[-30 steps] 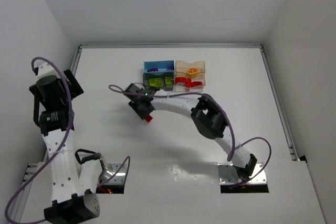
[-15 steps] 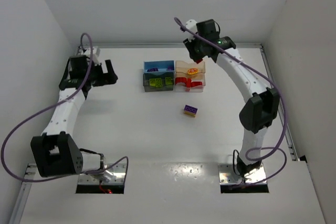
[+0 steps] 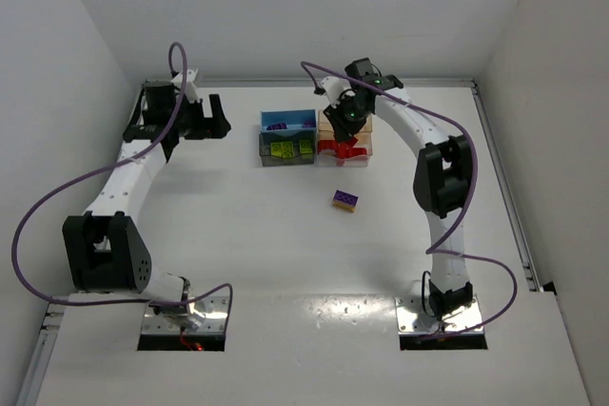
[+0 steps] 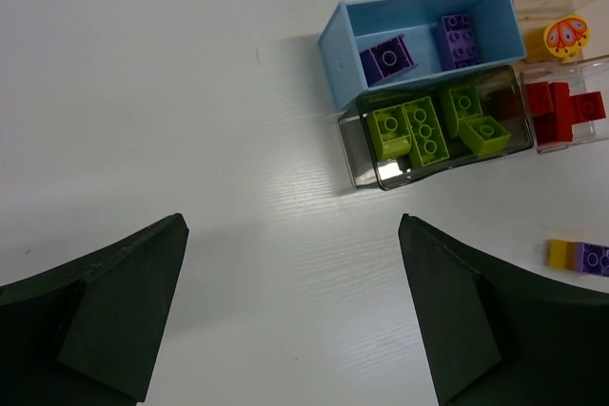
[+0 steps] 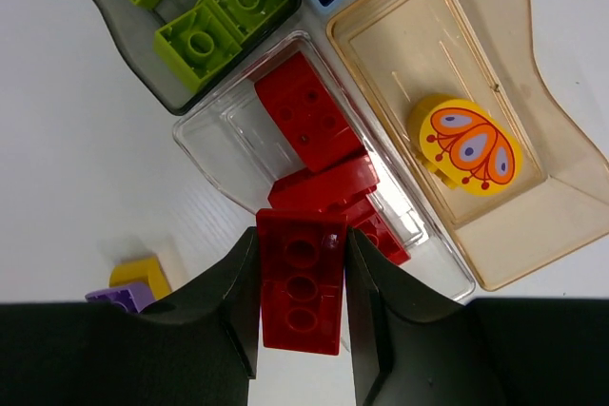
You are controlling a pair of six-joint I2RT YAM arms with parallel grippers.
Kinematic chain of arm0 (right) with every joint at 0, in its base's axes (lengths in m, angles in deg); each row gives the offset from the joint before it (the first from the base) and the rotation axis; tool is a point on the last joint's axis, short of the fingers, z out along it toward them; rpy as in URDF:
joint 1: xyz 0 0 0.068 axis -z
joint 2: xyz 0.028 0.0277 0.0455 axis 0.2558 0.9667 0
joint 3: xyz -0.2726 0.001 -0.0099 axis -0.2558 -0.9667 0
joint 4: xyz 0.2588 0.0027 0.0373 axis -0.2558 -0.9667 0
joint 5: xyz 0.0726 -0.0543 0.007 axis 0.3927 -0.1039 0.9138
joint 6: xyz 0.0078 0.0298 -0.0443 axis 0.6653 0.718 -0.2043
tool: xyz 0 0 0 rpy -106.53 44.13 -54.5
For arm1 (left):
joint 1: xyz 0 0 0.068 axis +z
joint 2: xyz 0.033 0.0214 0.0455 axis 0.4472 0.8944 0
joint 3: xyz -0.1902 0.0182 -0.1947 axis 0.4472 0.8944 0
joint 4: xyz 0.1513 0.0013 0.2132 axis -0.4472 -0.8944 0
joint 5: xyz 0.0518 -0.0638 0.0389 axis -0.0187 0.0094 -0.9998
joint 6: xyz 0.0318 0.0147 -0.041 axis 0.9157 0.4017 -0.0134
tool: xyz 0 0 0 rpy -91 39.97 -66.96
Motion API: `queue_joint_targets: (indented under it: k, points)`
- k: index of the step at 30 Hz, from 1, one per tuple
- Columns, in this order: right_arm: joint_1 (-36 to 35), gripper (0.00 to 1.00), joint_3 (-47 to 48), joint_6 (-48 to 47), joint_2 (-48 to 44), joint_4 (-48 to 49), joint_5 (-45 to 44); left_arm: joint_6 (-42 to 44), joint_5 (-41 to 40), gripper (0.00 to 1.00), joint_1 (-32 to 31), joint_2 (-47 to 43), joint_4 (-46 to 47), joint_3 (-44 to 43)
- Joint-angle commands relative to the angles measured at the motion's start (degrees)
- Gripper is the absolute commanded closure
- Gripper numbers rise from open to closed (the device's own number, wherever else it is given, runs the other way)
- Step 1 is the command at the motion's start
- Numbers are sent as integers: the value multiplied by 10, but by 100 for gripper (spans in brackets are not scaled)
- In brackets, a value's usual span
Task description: Sort the legos into containers by color
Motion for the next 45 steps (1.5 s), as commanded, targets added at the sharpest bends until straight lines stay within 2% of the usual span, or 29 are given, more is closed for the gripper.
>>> queue_joint_targets:
  k: [1,5,7,9,11,16,17,19,20,21,22,25,26,28,30,35,40,45]
  points:
    - [12,94,33,-30,10,-6,34,2,18,0,-14,5,19,-27]
    - [12,89,33,-30,16,-6,21,13,18,0,-26,5,19,-27]
    - [12,68,15,-30,16,-6,4,18,18,0,-32,17,19,-32]
    - [12,54,7,-35,16,0,-2,18,28,0,-45,30,19,-39]
    - [17,50,7,-35,16,6,-10,11,7,0,-59,42,19,-50]
    - [23,49,20,-29,16,22,-24,12,-17,0,-97,48,9,-62]
    - [23,45,21,-29,16,22,-29,22,-7,0,-103,41,9,-62]
    - [30,45,26,-12,-8,27,-29,46,69,0,-110,41,9,-67]
    - [35,44,26,-2,-23,32,-29,97,123,0,-110,36,2,-67]
    - [48,42,20,11,-41,33,-35,120,215,0,-119,36,-4,-67]
    - [57,40,14,37,-62,46,-35,135,232,0,-130,36,-20,-67]
    - [106,24,-18,82,-145,52,-35,237,255,0,-196,71,-100,-85]
    - [121,20,-28,89,-165,52,-35,293,250,2,-231,83,-122,-102]
    - [166,18,-62,95,-221,35,-30,359,236,8,-265,109,-186,-119]
    - [194,18,-105,95,-256,24,-23,445,209,10,-310,141,-216,-131]
    - [279,18,-212,83,-374,1,-6,573,211,14,-365,183,-228,-131]
    - [334,18,-292,90,-448,1,30,620,264,15,-382,254,-228,-180]
    - [367,18,-310,97,-475,-15,52,626,288,18,-394,331,-223,-245]
